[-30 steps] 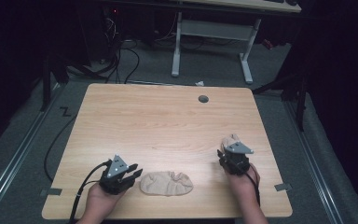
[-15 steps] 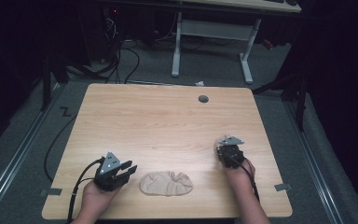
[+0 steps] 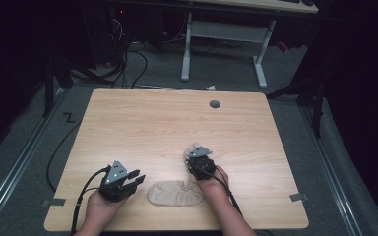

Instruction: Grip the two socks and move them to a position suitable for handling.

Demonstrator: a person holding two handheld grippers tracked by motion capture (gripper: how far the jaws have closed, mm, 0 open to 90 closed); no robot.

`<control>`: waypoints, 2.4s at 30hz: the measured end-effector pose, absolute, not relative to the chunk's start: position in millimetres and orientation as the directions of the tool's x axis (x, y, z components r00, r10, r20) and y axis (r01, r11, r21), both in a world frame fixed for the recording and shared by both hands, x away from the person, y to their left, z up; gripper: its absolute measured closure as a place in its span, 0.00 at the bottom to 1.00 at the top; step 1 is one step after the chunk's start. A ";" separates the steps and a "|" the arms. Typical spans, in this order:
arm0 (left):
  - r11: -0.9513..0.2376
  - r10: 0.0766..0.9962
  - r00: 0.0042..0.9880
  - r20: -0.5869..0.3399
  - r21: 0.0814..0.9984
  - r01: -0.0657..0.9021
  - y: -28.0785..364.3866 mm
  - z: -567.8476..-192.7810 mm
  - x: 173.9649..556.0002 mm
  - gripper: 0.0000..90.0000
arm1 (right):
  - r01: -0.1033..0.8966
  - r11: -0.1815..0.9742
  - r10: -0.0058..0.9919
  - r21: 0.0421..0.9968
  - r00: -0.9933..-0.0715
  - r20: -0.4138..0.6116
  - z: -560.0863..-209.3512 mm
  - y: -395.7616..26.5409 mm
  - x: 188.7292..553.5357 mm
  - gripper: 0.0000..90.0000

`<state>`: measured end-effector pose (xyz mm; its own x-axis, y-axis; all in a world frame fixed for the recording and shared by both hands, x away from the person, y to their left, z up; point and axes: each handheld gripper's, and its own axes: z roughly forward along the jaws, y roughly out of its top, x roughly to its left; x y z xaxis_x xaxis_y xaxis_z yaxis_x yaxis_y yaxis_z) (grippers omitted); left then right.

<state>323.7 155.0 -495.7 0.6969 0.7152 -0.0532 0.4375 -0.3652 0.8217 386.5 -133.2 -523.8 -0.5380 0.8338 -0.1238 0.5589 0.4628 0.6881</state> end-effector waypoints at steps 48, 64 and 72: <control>-0.416 0.729 0.685 0.001 0.795 0.441 149.0 -510.1 334.0 0.62 | 0.524 0.286 0.934 0.802 -0.340 -0.111 -506.8 -241.2 371.7 0.67; -0.402 0.736 0.677 -0.018 0.793 0.458 155.8 -511.6 336.3 0.60 | 0.616 0.317 0.924 0.721 -0.371 -0.090 -521.9 -234.6 401.6 0.91; -0.369 0.745 0.665 -0.051 0.799 0.475 158.3 -510.2 336.8 0.59 | 0.589 0.388 0.889 0.709 -0.443 -0.118 -526.8 -211.8 400.1 0.93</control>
<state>336.8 158.3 -510.2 0.6647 0.7453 -0.0514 0.4754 -0.3689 0.7987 400.1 -211.8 -526.8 -0.4431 0.8886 -0.1184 0.5890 0.3881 0.7088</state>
